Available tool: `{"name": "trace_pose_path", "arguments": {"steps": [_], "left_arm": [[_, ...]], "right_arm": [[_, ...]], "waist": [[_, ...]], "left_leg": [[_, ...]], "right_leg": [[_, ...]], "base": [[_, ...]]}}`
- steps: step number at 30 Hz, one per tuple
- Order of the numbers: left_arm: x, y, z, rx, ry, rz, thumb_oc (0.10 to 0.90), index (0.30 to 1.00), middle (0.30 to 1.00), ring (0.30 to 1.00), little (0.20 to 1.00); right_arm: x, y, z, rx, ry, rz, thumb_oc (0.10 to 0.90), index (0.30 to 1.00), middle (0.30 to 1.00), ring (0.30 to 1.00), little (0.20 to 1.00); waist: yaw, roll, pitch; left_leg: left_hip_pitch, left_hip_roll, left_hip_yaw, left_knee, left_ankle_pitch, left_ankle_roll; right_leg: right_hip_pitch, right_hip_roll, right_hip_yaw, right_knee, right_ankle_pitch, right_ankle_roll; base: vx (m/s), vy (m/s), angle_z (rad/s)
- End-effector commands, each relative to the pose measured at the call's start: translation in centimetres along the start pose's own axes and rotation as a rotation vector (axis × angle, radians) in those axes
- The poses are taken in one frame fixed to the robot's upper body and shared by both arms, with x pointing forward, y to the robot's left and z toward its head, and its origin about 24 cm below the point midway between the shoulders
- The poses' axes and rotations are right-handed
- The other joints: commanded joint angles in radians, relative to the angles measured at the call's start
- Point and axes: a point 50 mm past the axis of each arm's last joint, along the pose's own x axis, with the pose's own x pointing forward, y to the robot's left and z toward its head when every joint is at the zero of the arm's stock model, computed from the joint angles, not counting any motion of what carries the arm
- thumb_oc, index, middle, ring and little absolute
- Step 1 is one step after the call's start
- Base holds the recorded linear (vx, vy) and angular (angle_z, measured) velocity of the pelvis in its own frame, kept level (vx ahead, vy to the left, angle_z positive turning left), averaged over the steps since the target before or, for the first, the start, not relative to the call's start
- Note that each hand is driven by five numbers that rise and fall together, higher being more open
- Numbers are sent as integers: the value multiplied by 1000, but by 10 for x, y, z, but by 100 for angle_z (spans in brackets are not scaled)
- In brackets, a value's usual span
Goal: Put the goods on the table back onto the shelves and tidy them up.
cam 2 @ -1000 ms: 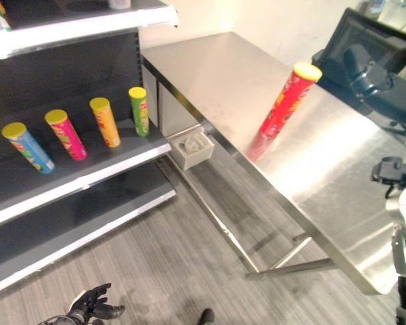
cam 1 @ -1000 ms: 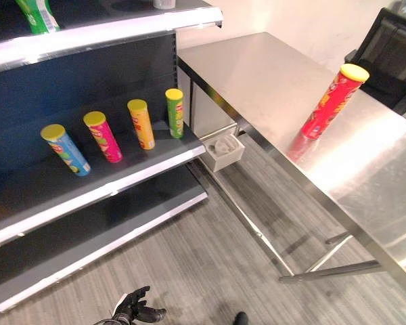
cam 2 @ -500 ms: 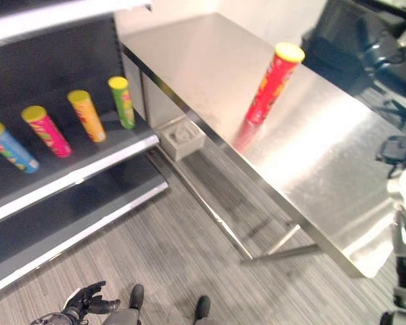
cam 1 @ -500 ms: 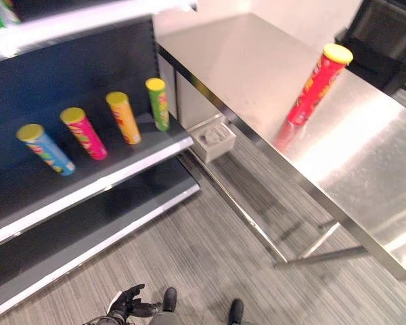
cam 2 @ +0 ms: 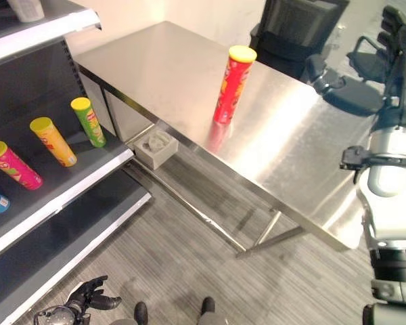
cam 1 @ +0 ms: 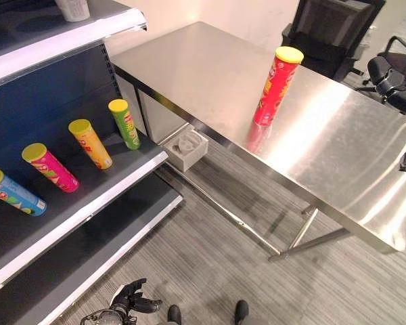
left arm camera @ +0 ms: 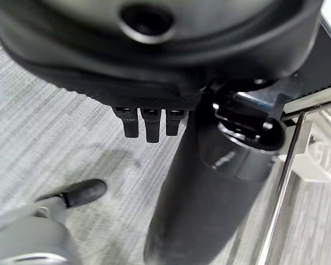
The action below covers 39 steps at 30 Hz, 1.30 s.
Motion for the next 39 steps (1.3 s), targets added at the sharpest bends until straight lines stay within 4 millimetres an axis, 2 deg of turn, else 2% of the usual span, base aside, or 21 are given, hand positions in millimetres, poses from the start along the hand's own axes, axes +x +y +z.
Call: {"name": "trace_pose_path", "arguments": {"steps": [1,2,3,8,12,18,26,33,39], "left_arm": [[-4,15,1,83,-37,34,800,900,900,900,900],[-3,18,1,111,-18,52,800,900,900,900,900],[-3,18,2,115,-27,47,800,900,900,900,900],[-5,12,0,82,-34,25,800,900,900,900,900],[-6,5,-6,73,-20,0,800,900,900,900,900],[-8,0,-14,78,6,-16,800,900,900,900,900],[-8,4,-16,92,13,-10,800,900,900,900,900],[-7,9,-10,99,1,7,800,900,900,900,900],[-6,10,-7,96,-10,15,800,900,900,900,900]], "right_arm": [[28,-37,56,-13,-258,-146,800,900,900,900,900],[29,-46,46,-64,-215,-207,800,900,900,900,900],[31,-45,47,-83,-204,-164,800,900,900,900,900],[24,-44,48,-28,-218,-161,800,900,900,900,900],[30,-41,48,-27,-203,-129,800,900,900,900,900],[39,-38,45,-46,-173,-99,800,900,900,900,900],[50,-32,24,-154,-54,-65,800,900,900,900,900],[66,-28,27,-220,-31,-81,800,900,900,900,900],[75,-24,30,-209,-25,-97,800,900,900,900,900]], "waist": [[52,-15,-59],[45,-32,-53],[42,-41,-62],[43,-56,-104],[54,-53,-121],[69,-53,-125],[91,-65,-104],[105,-72,-79],[113,-74,-70]], "left_leg": [[-20,-16,-81,-11,-66,-28],[-19,-22,-93,-11,-78,-42],[-20,-25,-104,-11,-79,-44],[-7,-21,-124,-11,-87,-50],[-7,9,-146,-11,-85,-71],[-6,30,-153,-11,-82,-87],[-42,36,-164,-11,-67,-97],[-89,36,-180,-11,-50,-99],[-114,41,-190,-11,-41,-104]], "right_leg": [[32,-30,-45,-89,-22,35],[23,-21,-17,-255,-2,41],[50,-14,3,-322,3,50],[108,-2,-8,-387,59,53],[139,17,-41,-395,25,40],[160,30,-59,-395,-1,32],[148,28,-86,-395,-3,30],[114,29,-90,-395,2,29],[95,36,-93,-395,-2,24]], "base": [[256,-163,-6],[192,-168,18],[108,-104,30],[124,-85,62],[93,-117,27],[41,-42,7],[1,-11,9],[-6,-7,9],[15,-17,5]]}}
